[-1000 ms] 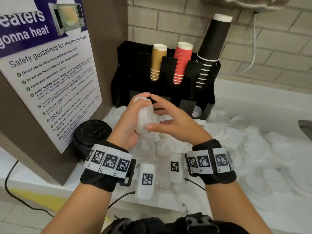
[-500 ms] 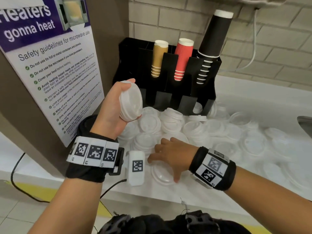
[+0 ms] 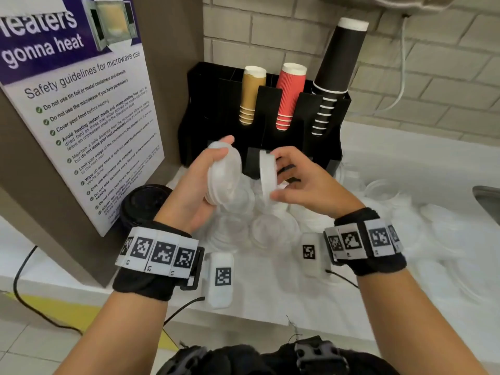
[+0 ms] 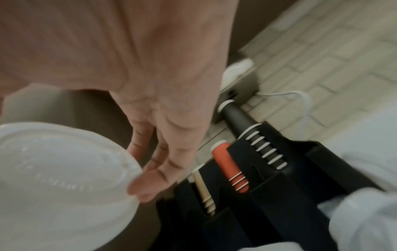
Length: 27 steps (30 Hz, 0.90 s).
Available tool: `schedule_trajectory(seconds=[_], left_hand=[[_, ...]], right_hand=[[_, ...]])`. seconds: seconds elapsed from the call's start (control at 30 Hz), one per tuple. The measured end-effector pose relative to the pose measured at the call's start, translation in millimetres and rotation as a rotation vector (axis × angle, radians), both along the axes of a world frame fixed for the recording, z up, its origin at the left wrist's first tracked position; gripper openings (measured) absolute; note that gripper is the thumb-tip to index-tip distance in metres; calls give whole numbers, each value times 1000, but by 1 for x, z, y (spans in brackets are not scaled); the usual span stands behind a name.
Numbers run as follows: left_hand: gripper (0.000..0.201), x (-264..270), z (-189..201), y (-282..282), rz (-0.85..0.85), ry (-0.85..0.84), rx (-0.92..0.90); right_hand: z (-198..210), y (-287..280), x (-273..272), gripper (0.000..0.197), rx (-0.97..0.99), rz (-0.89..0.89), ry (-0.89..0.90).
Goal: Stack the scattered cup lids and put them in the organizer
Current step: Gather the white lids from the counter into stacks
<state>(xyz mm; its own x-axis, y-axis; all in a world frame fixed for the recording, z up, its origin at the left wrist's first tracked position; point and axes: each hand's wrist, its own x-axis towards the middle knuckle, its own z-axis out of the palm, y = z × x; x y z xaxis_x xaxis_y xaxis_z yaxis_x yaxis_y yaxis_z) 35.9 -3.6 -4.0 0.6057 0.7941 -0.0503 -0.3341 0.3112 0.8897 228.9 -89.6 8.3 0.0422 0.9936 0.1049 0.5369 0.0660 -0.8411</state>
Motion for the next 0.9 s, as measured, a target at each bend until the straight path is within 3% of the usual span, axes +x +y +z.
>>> schedule_trajectory(seconds=[0.23, 0.7, 0.9], left_hand=[[53, 11, -2, -12, -176, 26, 37], [50, 17, -4, -24, -76, 32, 110], [59, 12, -3, -21, -42, 31, 89]], right_hand=[[-12, -9, -29, 64, 216, -52, 131], [-21, -9, -41, 71, 235, -86, 136], [-16, -3, -38, 66, 230, 16, 89]])
